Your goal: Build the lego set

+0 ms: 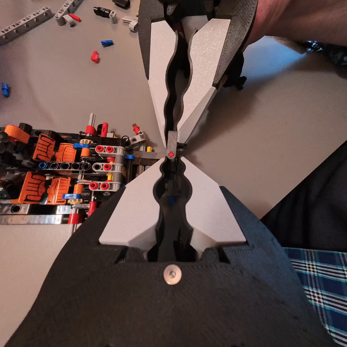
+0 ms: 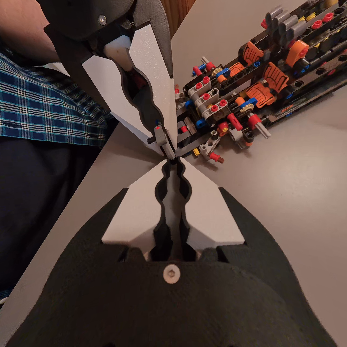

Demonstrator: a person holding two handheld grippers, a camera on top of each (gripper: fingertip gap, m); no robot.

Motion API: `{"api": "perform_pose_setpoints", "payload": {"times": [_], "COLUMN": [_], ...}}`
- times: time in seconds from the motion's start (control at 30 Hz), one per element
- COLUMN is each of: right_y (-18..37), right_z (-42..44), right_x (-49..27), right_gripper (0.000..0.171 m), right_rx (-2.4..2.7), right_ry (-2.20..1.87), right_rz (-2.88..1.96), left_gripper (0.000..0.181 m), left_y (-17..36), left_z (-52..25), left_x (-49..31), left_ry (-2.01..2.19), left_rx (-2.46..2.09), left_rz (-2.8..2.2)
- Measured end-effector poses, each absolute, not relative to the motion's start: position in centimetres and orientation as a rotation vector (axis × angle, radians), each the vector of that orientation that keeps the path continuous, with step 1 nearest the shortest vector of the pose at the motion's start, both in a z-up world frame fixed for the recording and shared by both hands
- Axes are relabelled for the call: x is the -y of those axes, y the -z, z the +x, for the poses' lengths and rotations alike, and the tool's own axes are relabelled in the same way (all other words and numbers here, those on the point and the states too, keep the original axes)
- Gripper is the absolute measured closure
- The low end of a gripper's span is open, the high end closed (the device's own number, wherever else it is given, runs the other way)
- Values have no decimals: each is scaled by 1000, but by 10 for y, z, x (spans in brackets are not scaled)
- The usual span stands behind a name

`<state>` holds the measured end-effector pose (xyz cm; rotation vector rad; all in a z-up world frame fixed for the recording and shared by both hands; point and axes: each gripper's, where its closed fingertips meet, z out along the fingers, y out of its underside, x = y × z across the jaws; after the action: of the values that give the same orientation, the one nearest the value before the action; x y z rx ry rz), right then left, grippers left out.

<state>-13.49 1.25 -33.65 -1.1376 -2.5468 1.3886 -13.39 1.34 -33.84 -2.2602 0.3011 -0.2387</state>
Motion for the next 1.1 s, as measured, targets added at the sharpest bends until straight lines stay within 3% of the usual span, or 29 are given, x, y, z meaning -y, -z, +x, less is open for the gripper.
{"api": "perform_pose_setpoints", "payload": {"times": [0.03, 1.1], "right_y": [337, 339], "right_z": [-135, -138], "right_x": [-13, -7], "right_gripper": [167, 167], "right_rx": [2549, 2638], "right_ry": [-1389, -1285], "right_rz": [-1137, -982], "left_gripper": [173, 173], "left_y": [338, 339], "left_z": [-134, -134], "left_x": [-13, -12], "left_ry": [244, 281], "left_rx": [-298, -288], "left_rz": [-2259, -2255]}}
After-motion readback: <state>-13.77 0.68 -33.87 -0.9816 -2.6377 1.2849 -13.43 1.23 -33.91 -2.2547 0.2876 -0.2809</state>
